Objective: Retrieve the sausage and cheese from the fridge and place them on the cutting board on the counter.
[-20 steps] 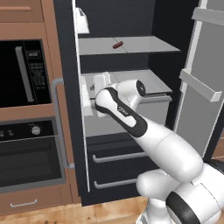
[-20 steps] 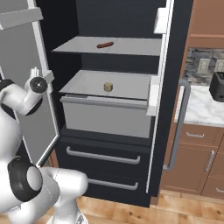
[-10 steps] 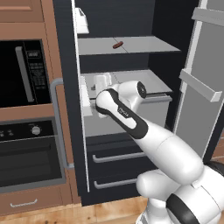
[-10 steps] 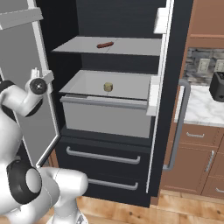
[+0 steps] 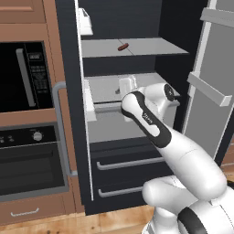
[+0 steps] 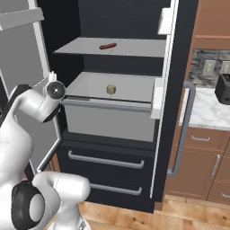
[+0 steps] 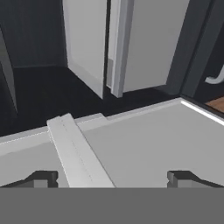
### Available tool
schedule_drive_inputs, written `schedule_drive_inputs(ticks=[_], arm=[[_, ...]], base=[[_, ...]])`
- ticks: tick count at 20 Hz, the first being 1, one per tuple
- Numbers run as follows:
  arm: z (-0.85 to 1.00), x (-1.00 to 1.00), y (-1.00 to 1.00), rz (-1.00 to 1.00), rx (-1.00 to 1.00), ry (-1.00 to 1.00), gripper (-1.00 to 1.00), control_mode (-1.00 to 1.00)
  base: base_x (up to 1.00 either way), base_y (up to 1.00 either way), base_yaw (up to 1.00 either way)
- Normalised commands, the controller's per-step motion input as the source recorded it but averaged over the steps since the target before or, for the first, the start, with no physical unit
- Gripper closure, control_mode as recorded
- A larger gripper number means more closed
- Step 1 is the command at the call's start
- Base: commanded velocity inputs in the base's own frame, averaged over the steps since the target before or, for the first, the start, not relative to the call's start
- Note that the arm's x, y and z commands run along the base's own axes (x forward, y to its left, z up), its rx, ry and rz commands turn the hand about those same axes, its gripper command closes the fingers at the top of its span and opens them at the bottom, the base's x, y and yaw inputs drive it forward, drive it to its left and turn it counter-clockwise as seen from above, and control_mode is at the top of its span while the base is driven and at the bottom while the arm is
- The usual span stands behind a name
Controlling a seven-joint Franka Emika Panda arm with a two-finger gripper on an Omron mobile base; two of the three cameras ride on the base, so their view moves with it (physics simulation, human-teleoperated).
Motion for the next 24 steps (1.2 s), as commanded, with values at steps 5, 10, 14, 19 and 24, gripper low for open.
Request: schedule_drive_inputs(ticks=[5,10,14,19,24], arm=[[0.01,0.00,-0.98,0.01,-0.24,0.00,-1.00,-1.00],[0.00,-0.47,-0.71,0.21,-0.39,-0.01,-1.00,-1.00],[-0.02,-0.72,-0.37,0.31,-0.46,-0.05,-1.00,-1.00],[0.00,-0.69,-0.33,0.39,-0.42,-0.03,-1.00,-1.00],[0.00,-0.64,0.00,0.14,-0.41,-0.04,-1.00,-1.00]], base=[[0.00,0.00,0.00],[0.00,0.00,0.00],[0.00,0.00,0.00],[0.00,0.00,0.00],[0.00,0.00,0.00]])
